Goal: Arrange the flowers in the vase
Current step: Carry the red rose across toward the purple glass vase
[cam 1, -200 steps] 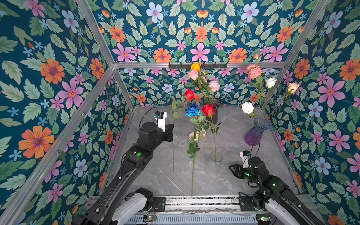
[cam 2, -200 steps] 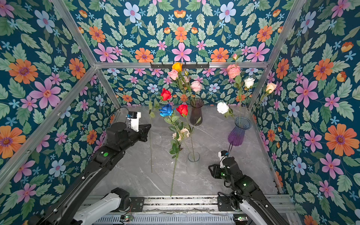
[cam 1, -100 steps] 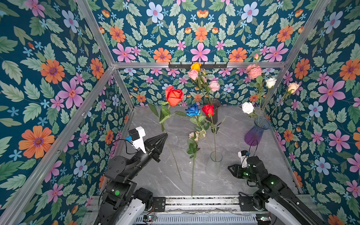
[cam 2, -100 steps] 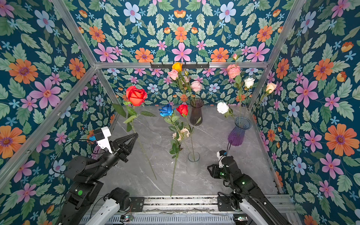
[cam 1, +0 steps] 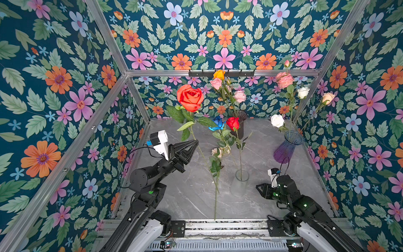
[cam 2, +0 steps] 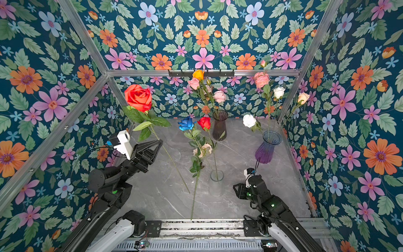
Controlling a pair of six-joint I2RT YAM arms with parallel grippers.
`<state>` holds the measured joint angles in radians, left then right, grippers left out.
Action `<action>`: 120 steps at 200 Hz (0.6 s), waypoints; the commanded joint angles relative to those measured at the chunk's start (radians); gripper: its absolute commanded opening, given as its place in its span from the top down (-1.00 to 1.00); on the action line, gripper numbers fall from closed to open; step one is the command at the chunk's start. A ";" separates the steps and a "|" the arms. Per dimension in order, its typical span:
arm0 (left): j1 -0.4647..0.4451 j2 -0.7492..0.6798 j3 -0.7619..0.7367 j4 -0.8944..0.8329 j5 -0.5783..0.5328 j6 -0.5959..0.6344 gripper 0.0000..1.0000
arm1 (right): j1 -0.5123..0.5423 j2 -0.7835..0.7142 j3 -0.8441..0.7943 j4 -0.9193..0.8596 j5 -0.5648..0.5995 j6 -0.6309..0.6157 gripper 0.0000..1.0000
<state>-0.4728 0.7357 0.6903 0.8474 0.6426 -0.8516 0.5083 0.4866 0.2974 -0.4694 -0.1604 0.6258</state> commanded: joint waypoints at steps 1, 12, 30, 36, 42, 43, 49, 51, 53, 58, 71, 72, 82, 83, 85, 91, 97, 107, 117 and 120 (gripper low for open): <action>-0.028 0.055 -0.011 0.250 0.009 -0.031 0.77 | 0.001 0.002 0.004 0.006 0.006 0.003 0.17; -0.066 0.100 0.002 0.278 0.006 -0.004 0.78 | 0.001 -0.001 0.004 0.005 0.005 0.004 0.17; -0.169 0.174 0.062 0.219 -0.008 0.117 0.83 | 0.000 -0.005 0.004 0.006 0.007 0.004 0.17; -0.215 0.193 0.091 0.162 -0.024 0.186 0.85 | 0.000 -0.007 0.004 0.005 0.007 0.004 0.17; -0.264 0.210 0.117 0.094 -0.046 0.264 0.86 | 0.000 -0.009 0.003 0.003 0.006 0.005 0.17; -0.273 0.214 0.125 0.082 -0.052 0.277 0.86 | 0.000 -0.010 0.002 0.003 0.006 0.005 0.17; -0.320 0.230 0.154 0.019 -0.083 0.358 0.88 | 0.000 -0.013 0.003 0.003 0.004 0.003 0.17; -0.334 0.237 0.164 -0.002 -0.093 0.384 0.89 | 0.001 -0.015 0.003 0.003 0.004 0.003 0.17; -0.347 0.243 0.171 -0.016 -0.104 0.408 0.89 | 0.000 -0.017 0.003 0.003 0.003 0.002 0.17; -0.380 0.259 0.197 -0.061 -0.130 0.463 0.91 | 0.000 -0.020 0.002 0.002 0.002 0.000 0.17; -0.433 0.311 0.245 -0.099 -0.169 0.547 0.99 | 0.001 -0.033 -0.001 0.000 -0.004 0.000 0.17; -0.435 0.315 0.248 -0.099 -0.170 0.550 1.00 | 0.001 -0.034 -0.001 0.000 -0.004 0.000 0.17; -0.450 0.353 0.282 -0.102 -0.189 0.572 1.00 | 0.001 -0.045 -0.003 -0.003 -0.005 -0.001 0.17; -0.452 0.357 0.285 -0.102 -0.193 0.575 1.00 | 0.001 -0.046 -0.003 -0.003 -0.005 -0.001 0.17; -0.454 0.364 0.291 -0.102 -0.200 0.580 1.00 | 0.001 -0.048 -0.003 -0.003 -0.005 -0.001 0.17; -0.462 0.382 0.308 -0.100 -0.212 0.593 1.00 | 0.001 -0.054 -0.004 -0.005 -0.005 0.000 0.17; -0.471 0.400 0.320 -0.085 -0.221 0.613 1.00 | 0.000 -0.060 -0.006 -0.006 -0.006 0.000 0.17; -0.486 0.424 0.331 -0.050 -0.238 0.649 1.00 | 0.000 -0.067 -0.006 -0.008 -0.007 -0.001 0.17; -0.506 0.447 0.331 -0.004 -0.266 0.699 1.00 | 0.000 -0.072 -0.008 -0.007 -0.008 -0.002 0.17; -0.511 0.453 0.331 0.009 -0.272 0.716 1.00 | 0.000 -0.075 -0.009 -0.009 -0.009 -0.002 0.17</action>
<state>-0.9524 1.1530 1.0080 0.7719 0.4477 -0.3046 0.5083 0.4225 0.2924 -0.4759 -0.1646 0.6277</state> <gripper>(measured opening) 0.067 0.416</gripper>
